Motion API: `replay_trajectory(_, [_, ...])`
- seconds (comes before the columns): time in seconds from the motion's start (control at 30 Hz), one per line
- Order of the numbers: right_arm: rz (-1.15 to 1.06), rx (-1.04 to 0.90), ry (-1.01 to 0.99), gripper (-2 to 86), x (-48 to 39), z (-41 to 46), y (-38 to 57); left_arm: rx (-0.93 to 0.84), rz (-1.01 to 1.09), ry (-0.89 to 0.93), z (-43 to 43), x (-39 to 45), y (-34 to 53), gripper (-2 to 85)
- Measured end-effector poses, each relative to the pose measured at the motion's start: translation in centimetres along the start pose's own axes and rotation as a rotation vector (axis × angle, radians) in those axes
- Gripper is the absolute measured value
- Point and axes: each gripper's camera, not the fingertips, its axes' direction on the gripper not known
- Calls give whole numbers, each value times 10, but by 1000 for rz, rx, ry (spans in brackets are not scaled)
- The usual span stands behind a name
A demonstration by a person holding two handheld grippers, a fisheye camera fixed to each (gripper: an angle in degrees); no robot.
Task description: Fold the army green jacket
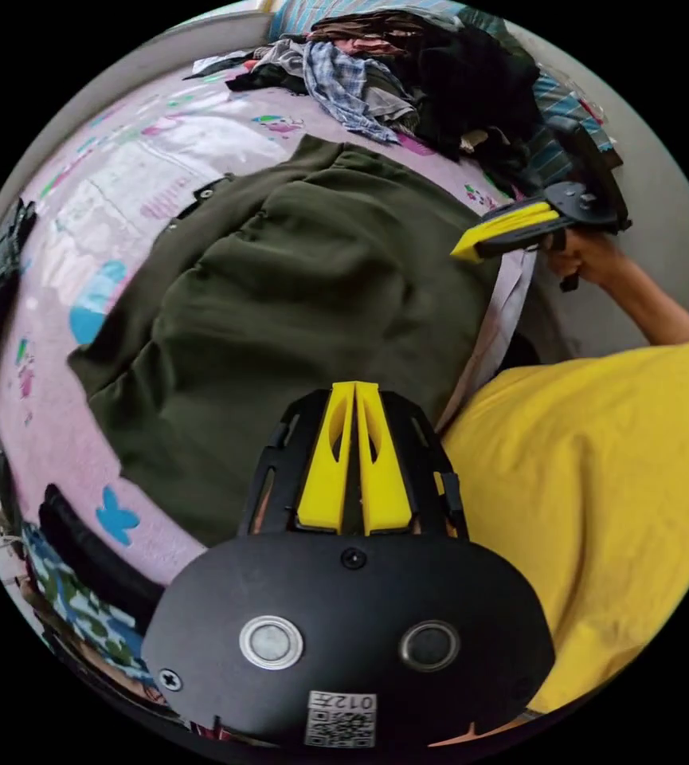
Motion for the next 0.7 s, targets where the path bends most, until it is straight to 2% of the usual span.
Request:
replay_trajectory(0.1, [81,-16,44,-1,19,-5,20,16,-63,4,-7,-6,37,4])
replay_trajectory(0.2, [110,-79,154,-1,32,14,23,-109,-133,-40,16,-19,64,4])
replay_trajectory(0.33, [109,-158,168,-1,33,38,9,-55,-280,132,33,-50,92,2])
replay_trajectory(0.5, [106,-245,210,-1,19,31,-13,-50,-251,127,28,-55,107,1])
replay_trajectory(0.6, [34,-130,326,-1,-13,0,-27,9,-347,-17,3,-59,133,3])
replay_trajectory(0.7, [-90,38,198,-1,-52,-19,-51,76,-515,-58,-17,-75,173,4])
